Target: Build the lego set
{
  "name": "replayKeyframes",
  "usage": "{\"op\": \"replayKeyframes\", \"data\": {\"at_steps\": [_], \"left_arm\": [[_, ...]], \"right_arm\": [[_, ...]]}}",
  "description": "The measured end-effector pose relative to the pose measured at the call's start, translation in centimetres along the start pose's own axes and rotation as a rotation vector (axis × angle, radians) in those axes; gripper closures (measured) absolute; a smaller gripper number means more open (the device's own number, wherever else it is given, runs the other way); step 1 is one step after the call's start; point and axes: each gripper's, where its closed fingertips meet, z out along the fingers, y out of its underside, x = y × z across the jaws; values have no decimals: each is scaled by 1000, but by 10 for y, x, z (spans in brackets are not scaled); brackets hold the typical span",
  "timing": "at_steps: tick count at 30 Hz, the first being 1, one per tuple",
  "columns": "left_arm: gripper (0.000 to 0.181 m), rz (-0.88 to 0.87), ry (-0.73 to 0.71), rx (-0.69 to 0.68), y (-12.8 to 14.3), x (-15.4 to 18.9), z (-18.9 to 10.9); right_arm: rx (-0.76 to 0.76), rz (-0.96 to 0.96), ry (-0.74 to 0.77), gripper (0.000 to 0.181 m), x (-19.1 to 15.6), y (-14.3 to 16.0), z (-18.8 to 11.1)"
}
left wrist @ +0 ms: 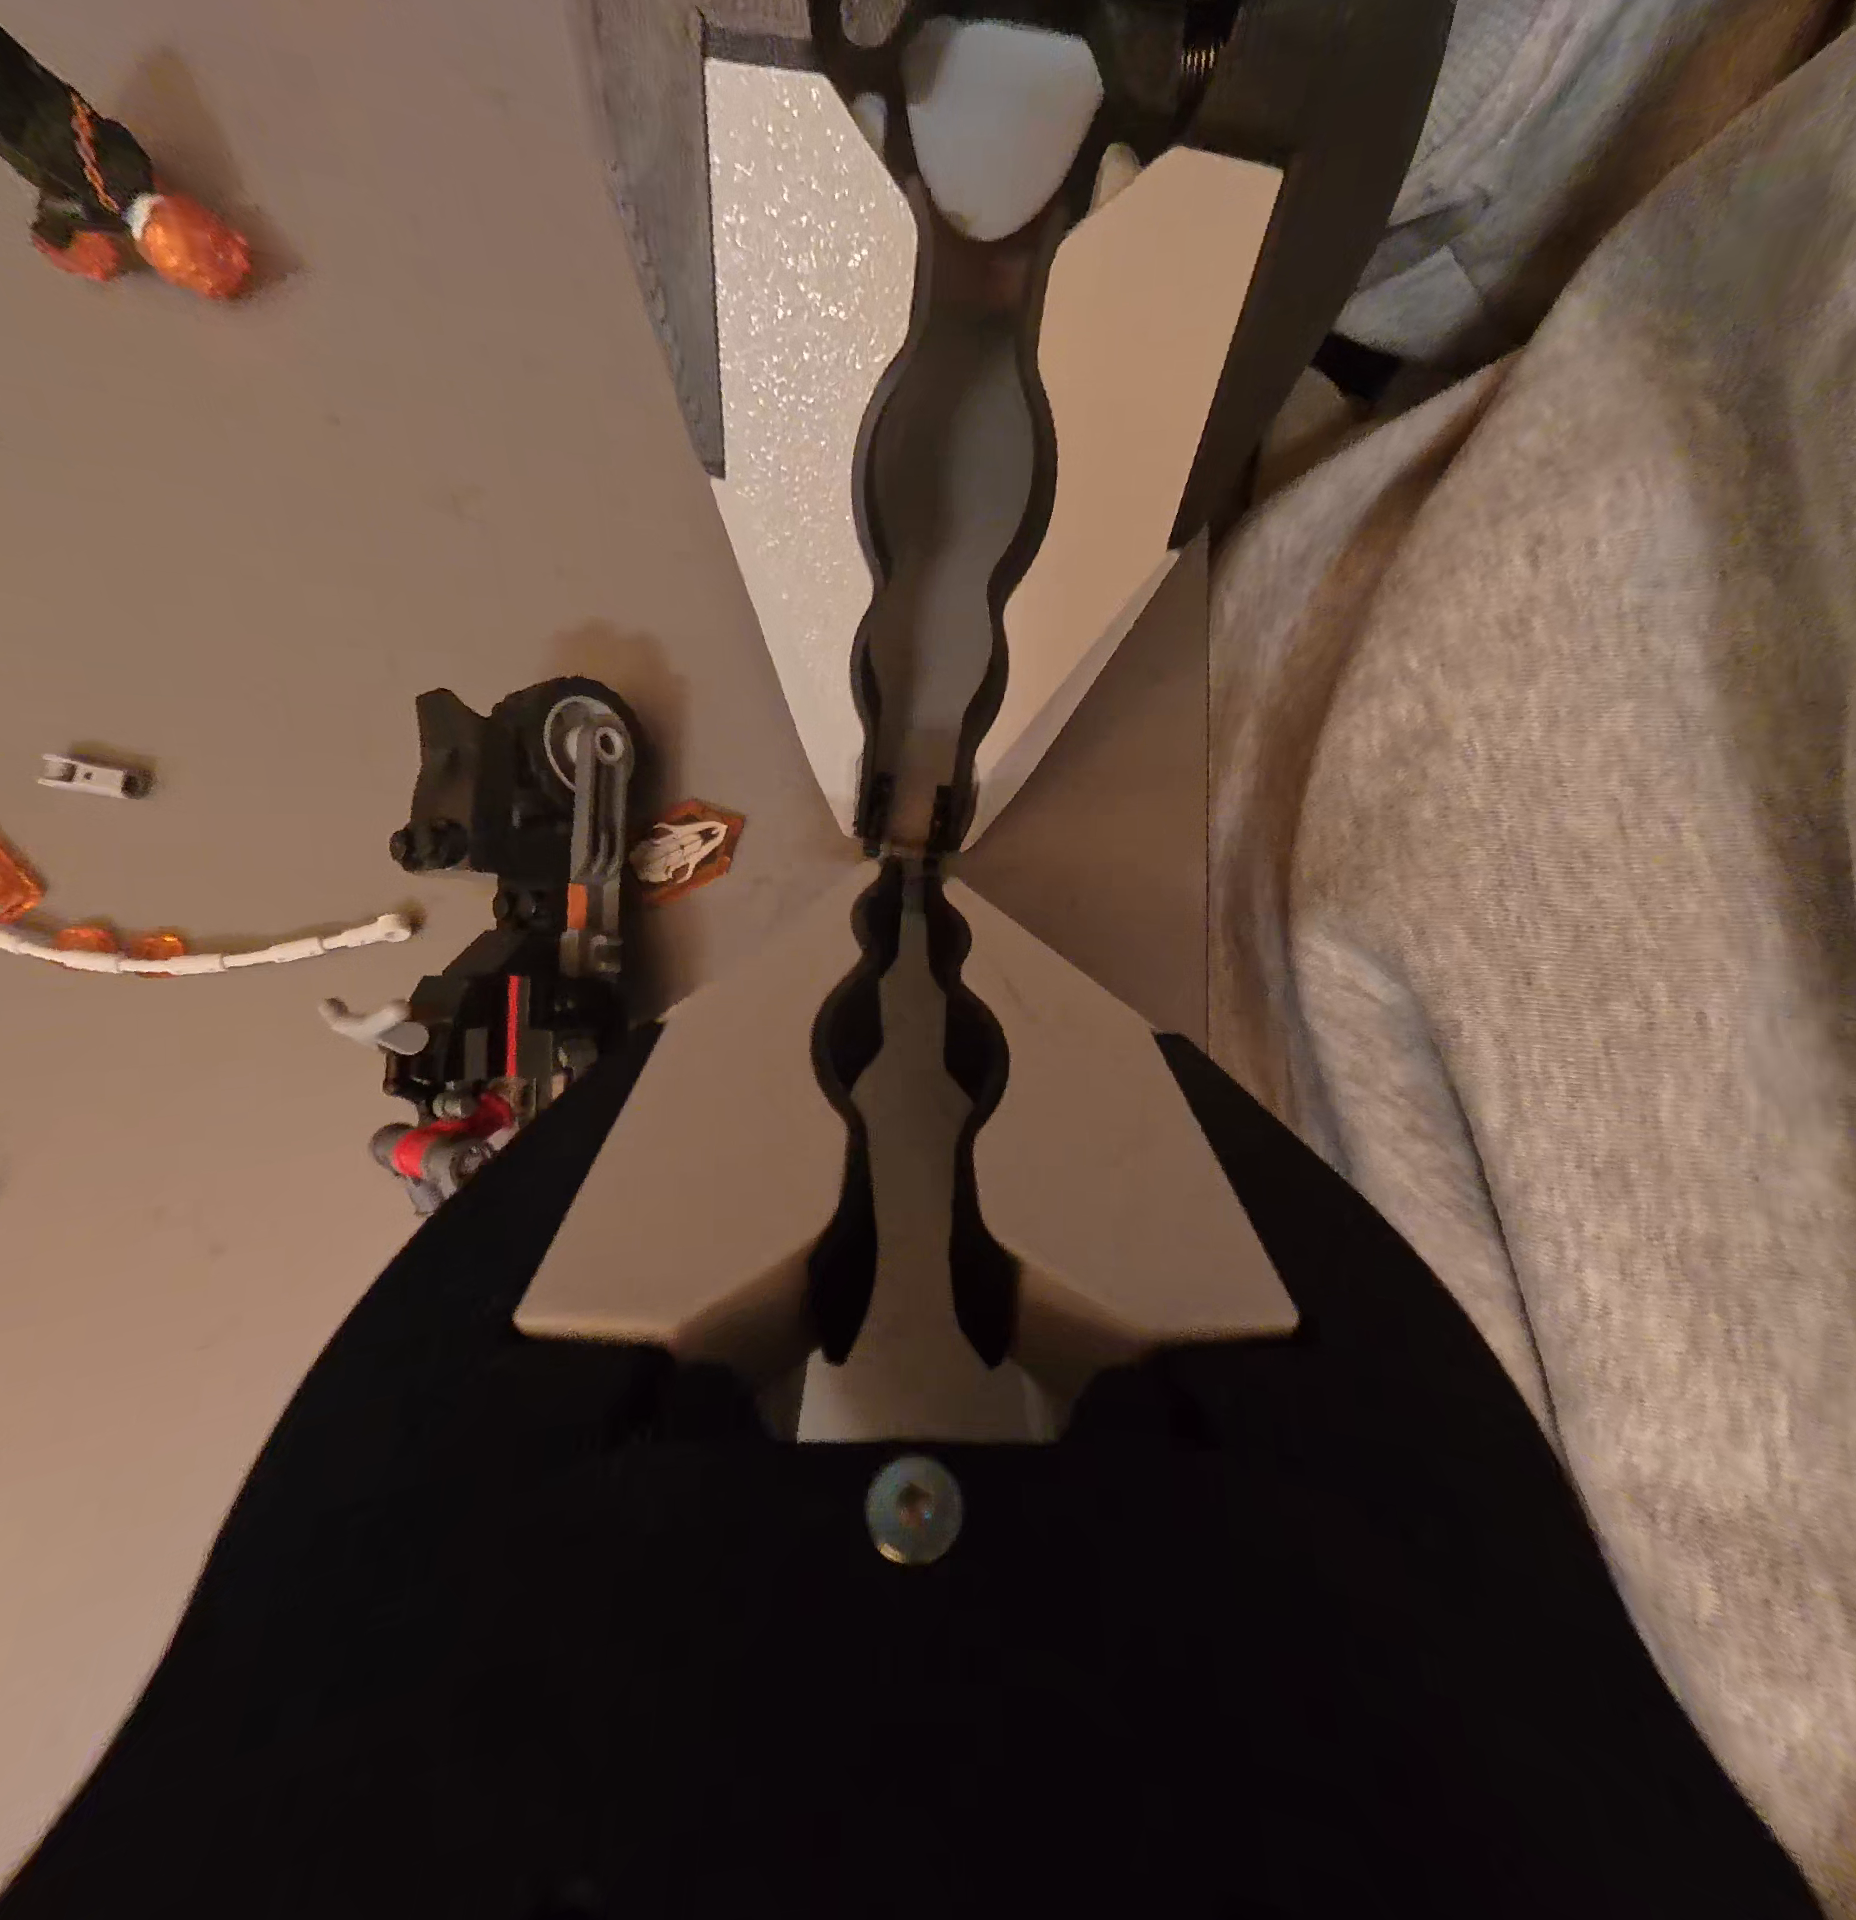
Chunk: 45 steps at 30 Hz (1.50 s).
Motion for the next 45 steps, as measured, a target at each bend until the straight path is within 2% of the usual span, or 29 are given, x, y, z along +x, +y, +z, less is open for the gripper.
{"op": "replayKeyframes", "data": {"at_steps": [6, 13, 21, 27, 36, 45], "left_arm": [[163, -36, -75, 86, -7, -17, -6], [163, -92, -95, 39, 3, -23, 1], [159, -187, -132, 62, 6, -34, 1], [155, -221, -125, 77, 4, -35, 1], [153, -279, -89, 84, 9, -28, -4], [153, -274, -117, 62, 6, -30, 0]], "right_arm": [[2, 16, -32, 168, -2, 6, -7], [128, 47, 28, 160, 11, -12, -19], [48, 93, 83, 131, 21, -5, -5], [14, 118, 79, 126, 18, -5, 5], [23, 104, -64, 129, -8, -13, 11], [37, 145, 62, 125, 19, -7, 2]]}}
